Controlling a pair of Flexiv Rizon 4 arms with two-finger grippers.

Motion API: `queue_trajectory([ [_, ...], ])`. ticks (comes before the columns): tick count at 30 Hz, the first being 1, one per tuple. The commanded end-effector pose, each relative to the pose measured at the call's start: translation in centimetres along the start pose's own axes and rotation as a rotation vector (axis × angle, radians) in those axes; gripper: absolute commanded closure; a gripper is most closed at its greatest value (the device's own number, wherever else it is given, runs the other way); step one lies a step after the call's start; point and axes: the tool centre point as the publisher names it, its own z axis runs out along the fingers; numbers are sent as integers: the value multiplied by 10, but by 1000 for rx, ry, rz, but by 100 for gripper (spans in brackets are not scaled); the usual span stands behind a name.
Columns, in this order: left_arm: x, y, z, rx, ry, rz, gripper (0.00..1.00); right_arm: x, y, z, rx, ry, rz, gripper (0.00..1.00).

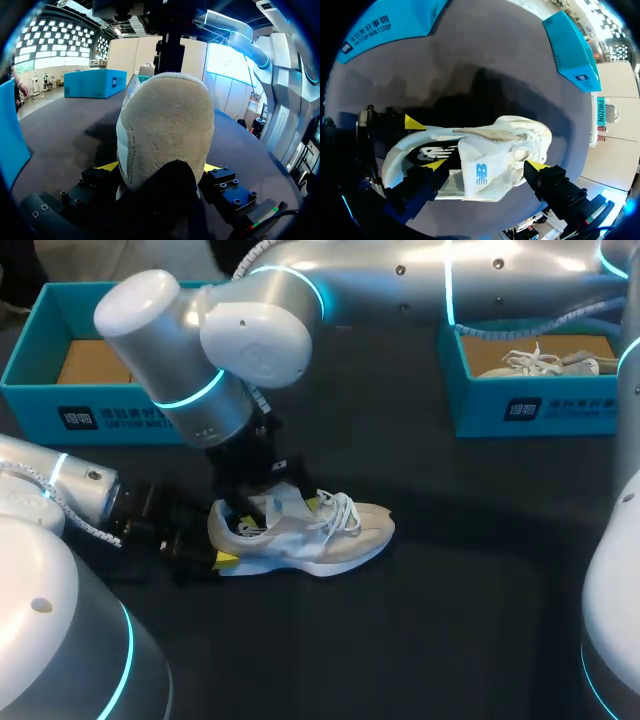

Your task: Take the shoe out of the shoebox, open the shoe tongue, remove and reinsert the insole, then place the shoe into the shoebox

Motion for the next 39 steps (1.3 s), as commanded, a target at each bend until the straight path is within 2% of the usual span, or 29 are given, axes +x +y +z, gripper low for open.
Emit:
queue_trajectory([
  [1,-1,1,1,0,-1,0,100,3,0,9,15,-16,-1,0],
  [10,-1,1,1,0,-1,0,100,-9,-5,13,57,-63,31,0],
  [11,-1,1,1,0,-1,0,100,-11,-6,12,57,-67,35,9],
  [12,-1,1,1,0,-1,0,100,-14,-6,12,61,-72,41,33],
  [13,-1,1,1,0,-1,0,100,-16,-7,12,61,-72,43,51],
  [16,-1,1,1,0,-1,0,100,-20,-8,8,63,-80,54,58],
  [17,-1,1,1,0,-1,0,100,-21,-8,9,64,-81,55,65],
  [22,-1,1,1,0,-1,0,100,-25,-8,3,62,-91,61,73],
  [29,-1,1,1,0,-1,0,100,-31,-8,-6,53,-102,63,72],
  [36,-1,1,1,0,-1,0,100,-37,-6,-6,56,-101,55,80],
  [39,-1,1,1,0,-1,0,100,-41,-5,-5,62,-105,52,91],
])
